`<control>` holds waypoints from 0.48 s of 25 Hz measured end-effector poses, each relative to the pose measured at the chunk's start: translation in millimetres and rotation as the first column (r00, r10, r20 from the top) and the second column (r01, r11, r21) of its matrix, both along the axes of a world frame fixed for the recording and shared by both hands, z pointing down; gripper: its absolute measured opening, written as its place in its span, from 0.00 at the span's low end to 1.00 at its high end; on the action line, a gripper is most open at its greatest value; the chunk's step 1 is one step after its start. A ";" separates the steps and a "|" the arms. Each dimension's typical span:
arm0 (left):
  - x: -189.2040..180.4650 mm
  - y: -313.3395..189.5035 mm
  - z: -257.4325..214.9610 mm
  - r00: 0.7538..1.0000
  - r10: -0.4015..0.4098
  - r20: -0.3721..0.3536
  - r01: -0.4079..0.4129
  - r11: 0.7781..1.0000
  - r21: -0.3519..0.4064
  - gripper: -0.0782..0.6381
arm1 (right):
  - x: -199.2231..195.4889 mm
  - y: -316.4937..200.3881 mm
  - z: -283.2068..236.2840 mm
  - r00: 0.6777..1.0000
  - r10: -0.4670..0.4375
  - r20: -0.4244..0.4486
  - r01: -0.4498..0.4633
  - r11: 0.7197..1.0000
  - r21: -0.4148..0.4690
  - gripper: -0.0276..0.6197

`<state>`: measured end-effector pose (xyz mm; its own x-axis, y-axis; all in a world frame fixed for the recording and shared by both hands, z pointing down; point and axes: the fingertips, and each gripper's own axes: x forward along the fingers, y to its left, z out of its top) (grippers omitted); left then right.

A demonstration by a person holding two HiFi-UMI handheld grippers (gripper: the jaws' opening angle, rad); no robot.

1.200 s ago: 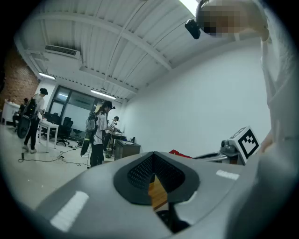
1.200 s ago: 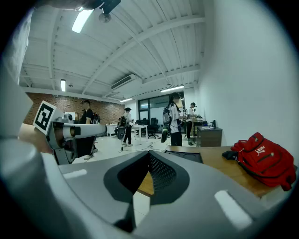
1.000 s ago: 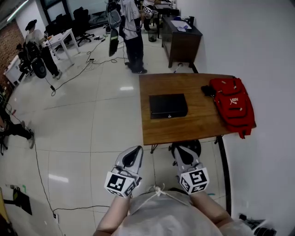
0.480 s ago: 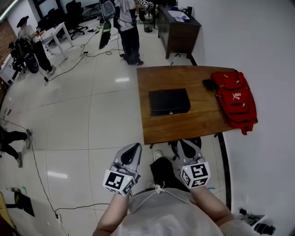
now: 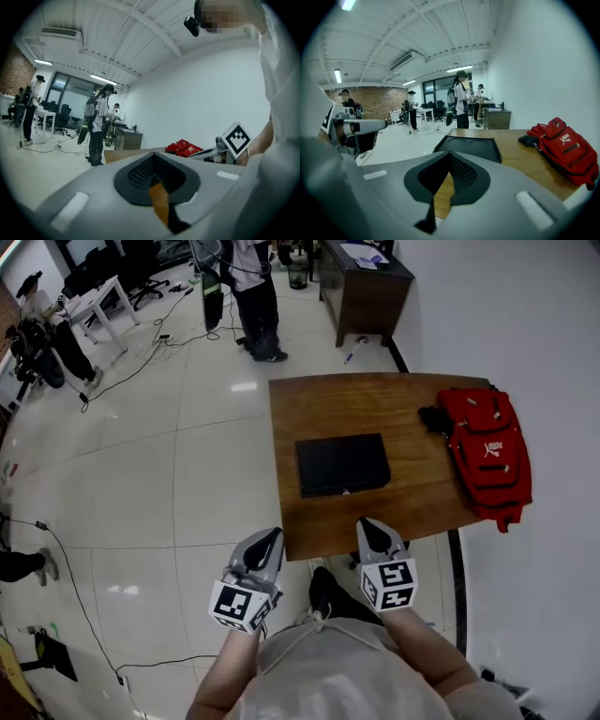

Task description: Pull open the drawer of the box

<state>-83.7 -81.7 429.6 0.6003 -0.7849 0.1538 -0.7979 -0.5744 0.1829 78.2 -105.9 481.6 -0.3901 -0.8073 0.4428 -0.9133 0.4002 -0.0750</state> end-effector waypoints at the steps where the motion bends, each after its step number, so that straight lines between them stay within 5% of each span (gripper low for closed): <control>1: 1.9 -9.4 3.5 1.000 0.001 0.000 -0.001 1.000 -0.009 0.12 | 1.6 -8.6 7.2 1.000 0.001 -0.001 -0.001 1.000 -0.023 0.05; 12: 20.9 -83.2 49.4 1.000 0.029 0.002 -0.029 0.992 -0.123 0.12 | 5.0 -67.3 102.6 1.000 -0.015 -0.021 0.008 0.951 -0.308 0.07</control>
<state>-62.8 -164.9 478.9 0.6215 -0.7421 0.2509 -0.7822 -0.5704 0.2505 83.2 -173.2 584.2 -0.3853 -0.6256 0.6784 -0.9117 0.3714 -0.1754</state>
